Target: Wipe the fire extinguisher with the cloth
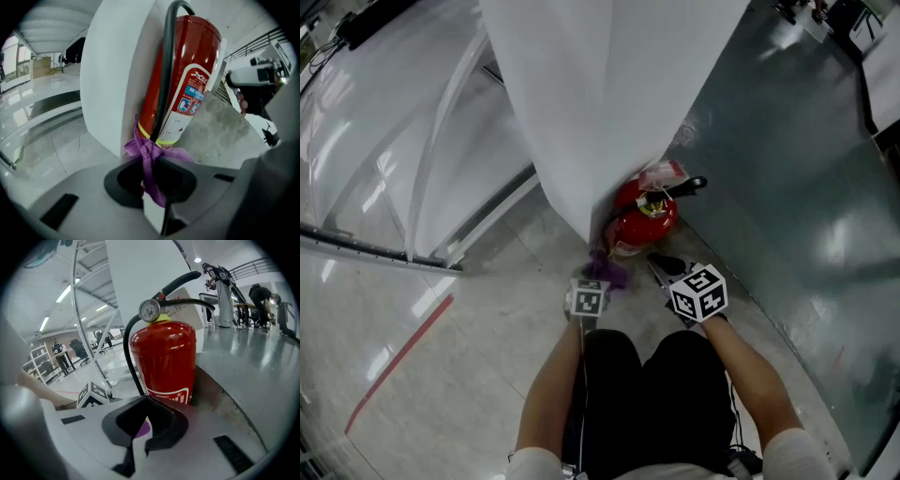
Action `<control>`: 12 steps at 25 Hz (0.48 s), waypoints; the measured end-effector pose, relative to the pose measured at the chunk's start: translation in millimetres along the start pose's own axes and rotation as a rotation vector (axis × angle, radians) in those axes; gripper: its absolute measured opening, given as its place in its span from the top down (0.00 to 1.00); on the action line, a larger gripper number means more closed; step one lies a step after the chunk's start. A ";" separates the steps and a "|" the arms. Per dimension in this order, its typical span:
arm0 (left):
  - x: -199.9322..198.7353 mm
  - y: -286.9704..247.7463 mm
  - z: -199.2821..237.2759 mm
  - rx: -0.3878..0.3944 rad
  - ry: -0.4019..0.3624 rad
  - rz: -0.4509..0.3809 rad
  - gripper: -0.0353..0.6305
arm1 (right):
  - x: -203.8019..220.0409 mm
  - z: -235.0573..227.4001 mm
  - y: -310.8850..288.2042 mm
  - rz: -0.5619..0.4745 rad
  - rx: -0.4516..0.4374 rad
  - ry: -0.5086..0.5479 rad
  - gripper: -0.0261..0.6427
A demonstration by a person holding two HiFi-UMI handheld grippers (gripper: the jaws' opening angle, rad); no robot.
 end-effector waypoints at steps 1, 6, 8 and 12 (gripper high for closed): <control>-2.6 3.8 1.8 -0.001 0.022 -0.012 0.87 | 1.5 1.2 -2.9 0.001 0.002 -0.001 0.94; -30.8 39.3 13.3 -0.007 0.061 -0.137 0.87 | -2.5 8.2 -6.5 -0.022 0.008 0.008 0.94; -43.6 55.3 14.4 -0.017 0.023 -0.185 0.86 | -6.8 11.2 -5.9 -0.037 0.013 0.016 0.94; -69.0 91.4 14.2 -0.044 -0.050 -0.263 0.87 | -12.8 22.2 -5.8 -0.058 0.014 0.006 0.94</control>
Point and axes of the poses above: the fingertips, and each gripper's own axes: y backward along the fingers, z to its left, x out of its underside, the point moved 4 cm from there along y, backward along the fingers, and after that the axes turned 3 degrees about -z, right-handed, at the moved point
